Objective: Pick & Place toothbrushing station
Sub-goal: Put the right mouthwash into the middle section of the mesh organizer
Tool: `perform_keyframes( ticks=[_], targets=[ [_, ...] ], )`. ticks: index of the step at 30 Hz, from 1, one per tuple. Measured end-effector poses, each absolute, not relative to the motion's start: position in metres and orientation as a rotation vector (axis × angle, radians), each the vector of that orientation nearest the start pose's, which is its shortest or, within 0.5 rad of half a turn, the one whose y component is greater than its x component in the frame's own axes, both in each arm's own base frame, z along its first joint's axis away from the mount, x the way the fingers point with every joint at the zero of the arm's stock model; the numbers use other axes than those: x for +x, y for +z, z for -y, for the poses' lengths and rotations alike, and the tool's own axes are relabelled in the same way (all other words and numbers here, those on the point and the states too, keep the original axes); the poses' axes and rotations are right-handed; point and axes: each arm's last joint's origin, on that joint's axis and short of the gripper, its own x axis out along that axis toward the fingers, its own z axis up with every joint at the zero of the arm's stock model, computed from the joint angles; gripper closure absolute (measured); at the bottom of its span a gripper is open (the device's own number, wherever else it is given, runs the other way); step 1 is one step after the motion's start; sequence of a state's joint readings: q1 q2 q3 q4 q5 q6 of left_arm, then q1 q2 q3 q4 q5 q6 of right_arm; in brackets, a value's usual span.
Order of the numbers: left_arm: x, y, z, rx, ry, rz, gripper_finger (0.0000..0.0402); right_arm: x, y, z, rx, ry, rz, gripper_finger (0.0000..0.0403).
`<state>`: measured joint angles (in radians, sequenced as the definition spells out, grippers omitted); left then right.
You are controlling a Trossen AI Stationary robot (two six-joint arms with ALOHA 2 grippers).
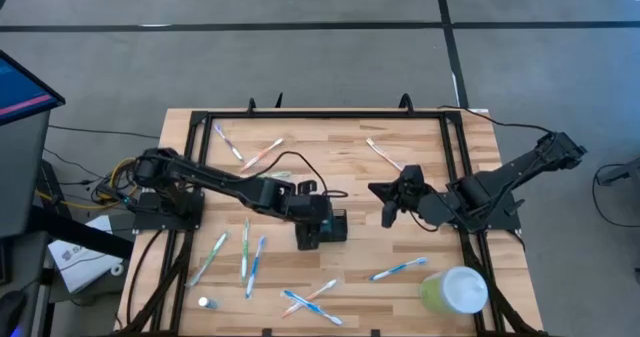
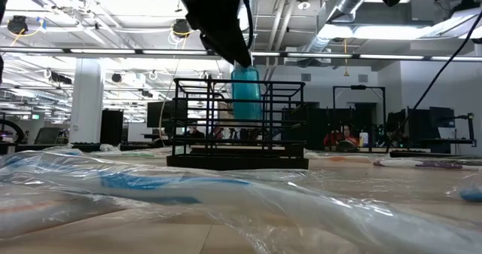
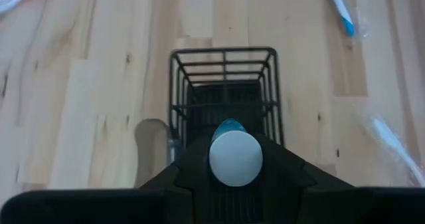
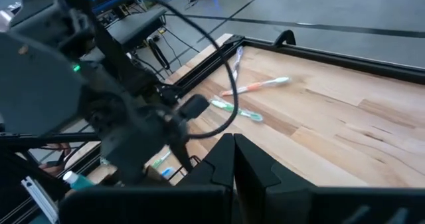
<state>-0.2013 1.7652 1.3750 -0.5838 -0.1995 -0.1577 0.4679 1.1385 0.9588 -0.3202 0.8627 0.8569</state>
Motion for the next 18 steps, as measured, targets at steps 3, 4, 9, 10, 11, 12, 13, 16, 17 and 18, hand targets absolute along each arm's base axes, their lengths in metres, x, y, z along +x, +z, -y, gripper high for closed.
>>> perform_keyframes(
  ticks=[3,4,9,10,11,12,13,16,17,18],
  targets=[
    [0.37,0.241,0.071,0.05,0.075,-0.957,0.031,0.222,0.317,-0.087,0.523,-0.52,-0.202,0.0403],
    [0.37,0.238,0.071,0.052,0.077,-0.968,0.031,0.222,0.317,-0.087,0.523,-0.52,-0.202,0.0403],
    [0.375,0.226,0.071,0.059,0.089,-0.995,0.031,0.221,0.317,-0.087,0.518,-0.52,-0.206,0.0403],
    [0.376,0.224,0.071,0.06,0.091,-0.999,0.031,0.221,0.316,-0.087,0.517,-0.52,-0.208,0.0403],
    [0.377,0.224,0.07,0.057,0.093,-0.995,0.031,0.221,0.316,-0.087,0.516,-0.521,-0.208,0.0403],
    [0.378,0.223,0.07,0.057,0.093,-0.995,0.031,0.221,0.316,-0.087,0.516,-0.521,-0.209,0.0403],
    [0.377,0.223,0.07,0.056,0.093,-0.998,0.031,0.221,0.316,-0.087,0.516,-0.521,-0.209,0.0403],
    [0.378,0.223,0.07,0.053,0.097,-0.992,0.031,0.221,0.316,-0.087,0.516,-0.521,-0.209,0.0403],
    [0.378,0.223,0.07,0.053,0.097,-0.992,0.031,0.221,0.316,-0.087,0.516,-0.521,-0.209,0.0403],
    [0.378,0.223,0.07,0.054,0.098,-0.992,0.031,0.221,0.316,-0.087,0.516,-0.521,-0.209,0.0403]
  ],
)
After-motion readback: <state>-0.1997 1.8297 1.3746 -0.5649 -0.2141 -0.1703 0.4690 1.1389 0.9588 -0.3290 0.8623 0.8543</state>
